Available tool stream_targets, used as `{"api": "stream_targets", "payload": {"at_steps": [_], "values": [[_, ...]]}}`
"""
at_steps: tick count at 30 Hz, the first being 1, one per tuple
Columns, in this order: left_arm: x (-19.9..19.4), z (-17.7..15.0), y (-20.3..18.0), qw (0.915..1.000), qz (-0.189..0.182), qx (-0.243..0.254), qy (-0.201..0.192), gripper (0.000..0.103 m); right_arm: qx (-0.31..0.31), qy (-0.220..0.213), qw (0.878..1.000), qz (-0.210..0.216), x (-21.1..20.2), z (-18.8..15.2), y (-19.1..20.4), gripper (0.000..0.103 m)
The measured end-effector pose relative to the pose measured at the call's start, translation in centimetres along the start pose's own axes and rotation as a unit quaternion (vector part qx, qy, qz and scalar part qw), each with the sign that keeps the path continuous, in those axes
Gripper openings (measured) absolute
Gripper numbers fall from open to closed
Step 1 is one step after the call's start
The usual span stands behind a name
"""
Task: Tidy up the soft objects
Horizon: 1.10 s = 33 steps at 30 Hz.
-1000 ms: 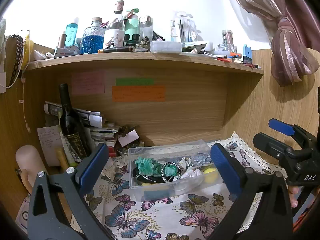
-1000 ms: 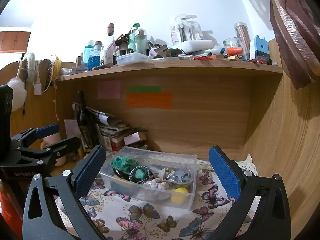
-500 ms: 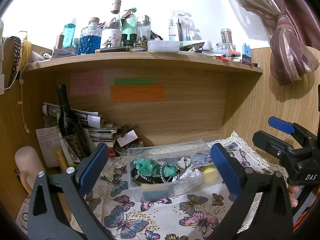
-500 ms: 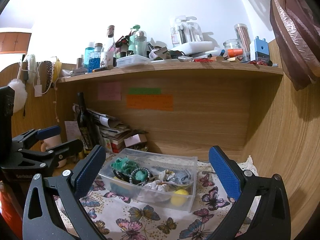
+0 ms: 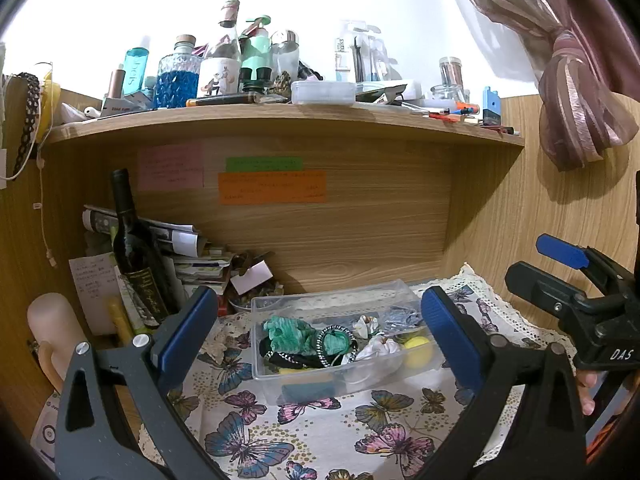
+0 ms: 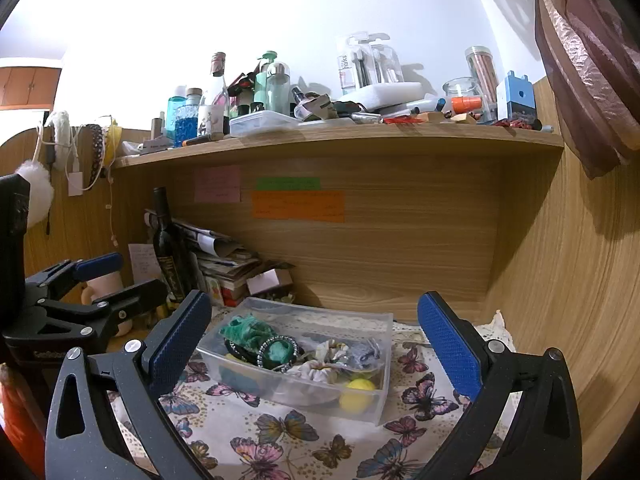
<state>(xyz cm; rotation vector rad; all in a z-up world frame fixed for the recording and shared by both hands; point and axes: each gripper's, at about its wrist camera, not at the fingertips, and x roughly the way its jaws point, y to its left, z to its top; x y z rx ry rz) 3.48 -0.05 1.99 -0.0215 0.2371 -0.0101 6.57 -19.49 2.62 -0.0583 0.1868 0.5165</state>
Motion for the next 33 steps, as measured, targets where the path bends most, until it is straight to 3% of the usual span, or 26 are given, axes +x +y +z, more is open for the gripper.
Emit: {"api": "stream_targets", "payload": {"at_steps": [33], "values": [[0.67,-0.56,-0.17,0.9997,-0.008,-0.014,0.016,0.103,0.001,0.007,1.0,0.001,0.66,-0.26,0.03,0.103]]}}
